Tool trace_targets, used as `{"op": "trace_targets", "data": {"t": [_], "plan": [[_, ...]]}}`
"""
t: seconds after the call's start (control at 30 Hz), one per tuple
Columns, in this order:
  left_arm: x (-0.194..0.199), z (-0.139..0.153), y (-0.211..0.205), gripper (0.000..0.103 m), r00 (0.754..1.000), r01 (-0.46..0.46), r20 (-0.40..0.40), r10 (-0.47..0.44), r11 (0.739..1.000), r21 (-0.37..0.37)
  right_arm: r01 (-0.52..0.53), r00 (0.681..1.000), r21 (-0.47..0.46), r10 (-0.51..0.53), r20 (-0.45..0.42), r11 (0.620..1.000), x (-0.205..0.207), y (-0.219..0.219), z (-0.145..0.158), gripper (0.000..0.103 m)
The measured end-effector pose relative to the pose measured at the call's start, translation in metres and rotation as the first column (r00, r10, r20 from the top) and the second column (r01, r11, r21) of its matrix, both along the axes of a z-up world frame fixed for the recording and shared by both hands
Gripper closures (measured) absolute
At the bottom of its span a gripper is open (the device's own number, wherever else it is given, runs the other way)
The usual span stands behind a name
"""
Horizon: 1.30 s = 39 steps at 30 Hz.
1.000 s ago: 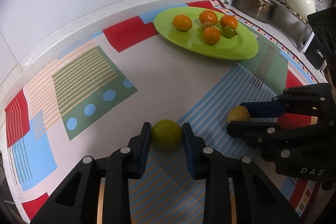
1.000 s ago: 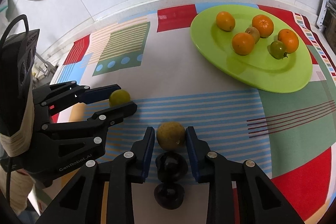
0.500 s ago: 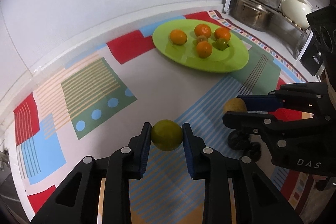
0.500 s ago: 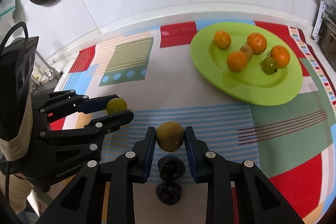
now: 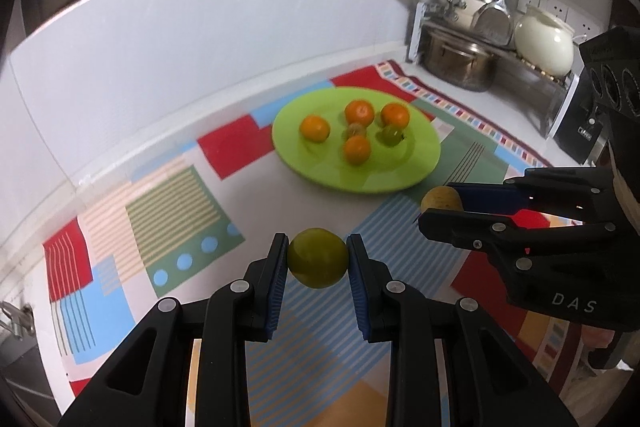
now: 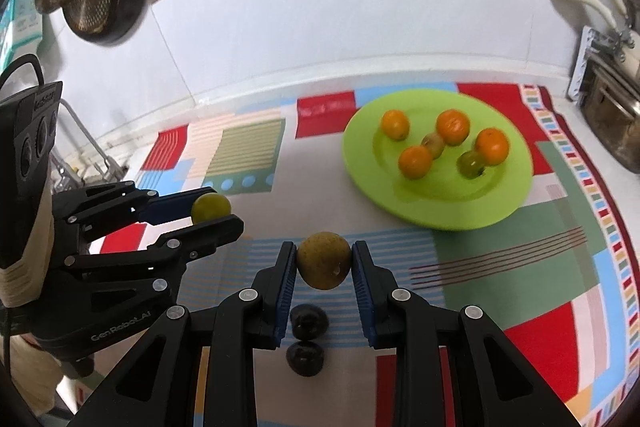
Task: Organize fruits
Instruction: 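Carry both fruits over the green plate and release them onto it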
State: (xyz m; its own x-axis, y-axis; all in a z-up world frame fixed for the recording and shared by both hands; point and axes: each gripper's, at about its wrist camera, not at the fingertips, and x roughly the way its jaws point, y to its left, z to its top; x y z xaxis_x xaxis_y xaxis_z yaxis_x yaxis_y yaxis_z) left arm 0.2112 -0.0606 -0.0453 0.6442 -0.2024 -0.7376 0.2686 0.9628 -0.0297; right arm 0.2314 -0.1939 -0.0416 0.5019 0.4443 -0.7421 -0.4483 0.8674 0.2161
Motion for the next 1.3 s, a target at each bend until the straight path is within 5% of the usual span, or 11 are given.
{"op": "trace_targets", "data": {"t": [0.77,1.3], "plan": [[0.048,0.045,-0.043,0.073,0.995,0.02,0.099,-0.018,1.0,-0.021,0.116,0.985,0.027,-0.119,0.122,0.993,0.036,-0.05,0.044,0.074],[0.113,0.043,-0.058,0.073,0.996,0.034,0.08,-0.031,0.999,-0.036,0.164,0.975,0.006,-0.163,0.149,0.987,0.095,-0.063,0.041,0.074]]}}
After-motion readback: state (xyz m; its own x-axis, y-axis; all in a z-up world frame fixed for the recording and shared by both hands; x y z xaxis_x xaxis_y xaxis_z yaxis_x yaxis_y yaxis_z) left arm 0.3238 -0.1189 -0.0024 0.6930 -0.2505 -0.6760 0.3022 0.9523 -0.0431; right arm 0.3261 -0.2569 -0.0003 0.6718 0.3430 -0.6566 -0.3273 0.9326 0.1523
